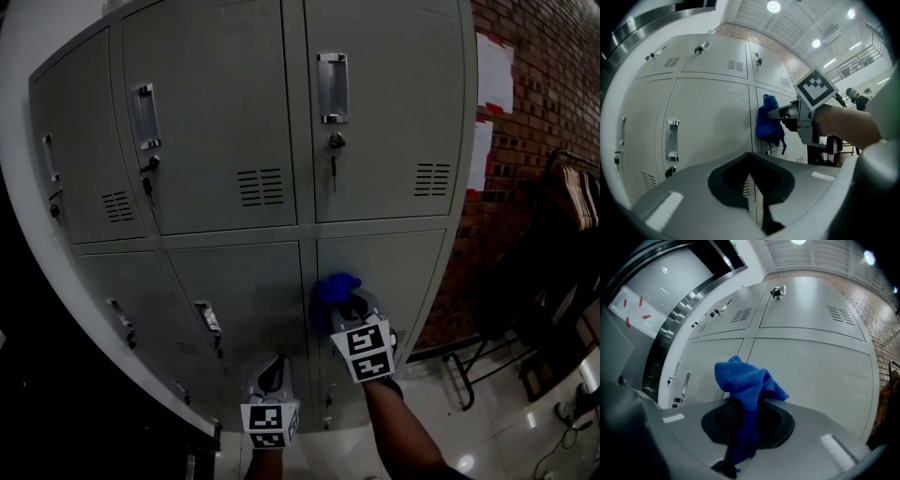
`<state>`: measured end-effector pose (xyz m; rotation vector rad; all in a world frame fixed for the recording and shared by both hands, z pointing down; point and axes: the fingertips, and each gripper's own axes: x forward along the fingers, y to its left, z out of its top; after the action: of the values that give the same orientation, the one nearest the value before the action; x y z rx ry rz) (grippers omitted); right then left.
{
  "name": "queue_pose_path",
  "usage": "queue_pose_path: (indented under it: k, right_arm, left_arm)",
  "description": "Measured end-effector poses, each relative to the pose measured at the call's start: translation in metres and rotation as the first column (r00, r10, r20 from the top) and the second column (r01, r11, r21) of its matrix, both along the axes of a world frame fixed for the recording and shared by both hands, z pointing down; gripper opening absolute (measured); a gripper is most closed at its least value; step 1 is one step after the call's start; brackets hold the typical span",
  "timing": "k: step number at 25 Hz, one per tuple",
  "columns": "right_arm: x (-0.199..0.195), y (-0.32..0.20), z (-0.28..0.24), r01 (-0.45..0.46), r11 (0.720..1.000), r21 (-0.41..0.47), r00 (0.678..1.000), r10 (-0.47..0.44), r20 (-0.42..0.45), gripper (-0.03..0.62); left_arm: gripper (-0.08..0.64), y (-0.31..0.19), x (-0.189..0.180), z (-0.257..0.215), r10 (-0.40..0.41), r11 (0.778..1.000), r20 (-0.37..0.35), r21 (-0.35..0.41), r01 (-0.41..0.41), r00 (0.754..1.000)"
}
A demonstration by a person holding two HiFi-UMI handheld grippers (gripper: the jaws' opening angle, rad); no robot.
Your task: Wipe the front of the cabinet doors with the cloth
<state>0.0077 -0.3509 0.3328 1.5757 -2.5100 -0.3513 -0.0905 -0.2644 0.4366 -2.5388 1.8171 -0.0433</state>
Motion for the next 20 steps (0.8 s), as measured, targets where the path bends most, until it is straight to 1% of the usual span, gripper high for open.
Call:
queue_pose_path:
  k: [2,6,13,17,20]
  right_arm:
    - [0.008,0.0,-0.002,-0.008,1.0,0.0,1.0,0.008,0.004,0.054]
    - [0.037,-0.002,-0.004,-0.057,0.998,-0.003,0.998,0.057,0.017,0.054]
    - [0.107,-0.005,0.0,-0.174,0.984,-0.024,0.985,0.174,0.018,0.054]
    - [0.149,-0.007,0.0,-0.268,0.963,-0.03,0.963,0.268,0.003,0.054]
    - [0.174,-0.008,0.003,-0.325,0.945,-0.044,0.945,0.325,0.012,0.054]
  left_arm:
    - [0.011,-0.001,-0.002,0.0,-0.003,1.0,0.006,-0.003,0.003,1.0]
    - [0.011,-0.003,0.0,0.002,-0.005,1.0,0.004,-0.013,0.005,1.0]
    - [0.011,-0.003,0.034,0.009,0.066,0.998,0.012,-0.022,-0.066,0.998]
    - [0.011,-0.003,0.046,0.012,0.085,0.996,0.011,-0.029,-0.085,0.996]
    - [0.011,-0.003,0.059,0.012,0.11,0.994,0.014,-0.028,-0.11,0.994]
